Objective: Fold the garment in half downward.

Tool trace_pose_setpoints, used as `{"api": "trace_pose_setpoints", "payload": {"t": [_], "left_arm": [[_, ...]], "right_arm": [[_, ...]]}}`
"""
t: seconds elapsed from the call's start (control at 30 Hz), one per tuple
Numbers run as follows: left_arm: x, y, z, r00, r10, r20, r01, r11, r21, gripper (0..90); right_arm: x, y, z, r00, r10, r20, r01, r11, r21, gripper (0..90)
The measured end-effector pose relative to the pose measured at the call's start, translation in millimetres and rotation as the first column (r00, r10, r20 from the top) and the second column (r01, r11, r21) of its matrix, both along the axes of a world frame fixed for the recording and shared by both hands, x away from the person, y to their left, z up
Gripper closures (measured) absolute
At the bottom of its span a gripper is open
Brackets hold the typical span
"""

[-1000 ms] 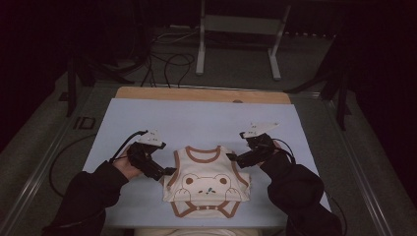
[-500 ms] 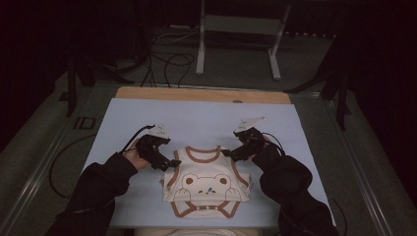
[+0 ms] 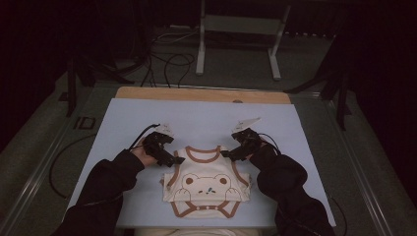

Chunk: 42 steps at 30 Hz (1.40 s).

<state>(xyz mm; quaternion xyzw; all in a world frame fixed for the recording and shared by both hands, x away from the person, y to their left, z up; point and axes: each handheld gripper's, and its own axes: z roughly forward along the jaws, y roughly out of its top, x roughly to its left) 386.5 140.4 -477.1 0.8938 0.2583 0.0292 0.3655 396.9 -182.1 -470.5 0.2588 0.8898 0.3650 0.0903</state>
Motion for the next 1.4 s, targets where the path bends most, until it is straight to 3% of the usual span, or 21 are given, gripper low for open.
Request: {"api": "trace_pose_setpoints", "payload": {"t": [0.07,0.1,0.27,0.43,0.6,0.63,0.8,0.87,0.93,1.07,1.2,1.4], "left_arm": [[1.0,-0.5,-1.6,1.0000,0.002,0.002,-0.002,1.0000,0.004,0.9],[2.9,-1.6,-5.6,0.9997,0.006,0.023,-0.007,0.9998,0.018,1.0],[7.4,-1.5,-12.3,0.9996,0.020,0.019,-0.021,0.9992,0.033,5.3],[12.3,-4.0,-21.8,0.9993,0.036,0.008,-0.037,0.9979,0.054,7.5],[14.8,-3.9,-27.7,0.9991,0.042,0.001,-0.042,0.9968,0.068,8.7],[15.5,-3.7,-29.2,0.9992,0.039,-0.003,-0.038,0.9965,0.074,10.3],[16.0,-3.8,-32.3,0.9995,0.033,0.005,-0.033,0.9973,0.066,25.3],[17.4,-3.4,-33.7,0.9997,0.023,-0.009,-0.023,0.9976,0.066,29.7],[17.5,-4.2,-35.9,0.9995,0.030,-0.014,-0.029,0.9960,0.084,33.5],[16.9,-4.7,-36.2,0.9993,0.037,0.002,-0.037,0.9954,0.088,43.7],[13.1,-10.4,-34.8,0.9992,0.027,0.030,-0.031,0.9914,0.127,54.4],[12.3,-13.8,-33.3,0.9992,0.038,0.011,-0.039,0.9907,0.130,69.4]], "right_arm": [[0.8,0.4,-2.2,1.0000,-0.005,-0.007,0.005,1.000,0.005,12.6],[1.7,0.7,-5.4,0.9999,0.002,-0.017,-0.002,1.000,0.005,12.7],[3.4,0.9,-12.8,0.9994,0.003,-0.033,-0.004,1.000,-0.009,10.5],[6.5,1.3,-20.8,0.9986,-0.033,-0.042,0.031,0.999,-0.032,10.5],[9.3,1.0,-27.4,0.9978,-0.044,-0.050,0.041,0.997,-0.062,15.7],[11.2,0.1,-30.5,0.9976,-0.039,-0.058,0.034,0.997,-0.070,23.8],[13.0,0.4,-35.5,0.9965,-0.045,-0.070,0.038,0.994,-0.099,37.3],[13.5,0.5,-37.0,0.9962,-0.047,-0.074,0.038,0.993,-0.112,43.0],[14.0,0.0,-38.4,0.9960,-0.043,-0.079,0.033,0.992,-0.121,50.1],[13.8,-0.1,-39.1,0.9964,-0.042,-0.073,0.032,0.991,-0.134,54.9],[12.0,4.0,-37.6,0.9975,-0.019,-0.068,0.008,0.987,-0.158,66.2],[10.3,7.3,-36.6,0.9962,-0.010,-0.087,-0.005,0.987,-0.163,79.1]]}}
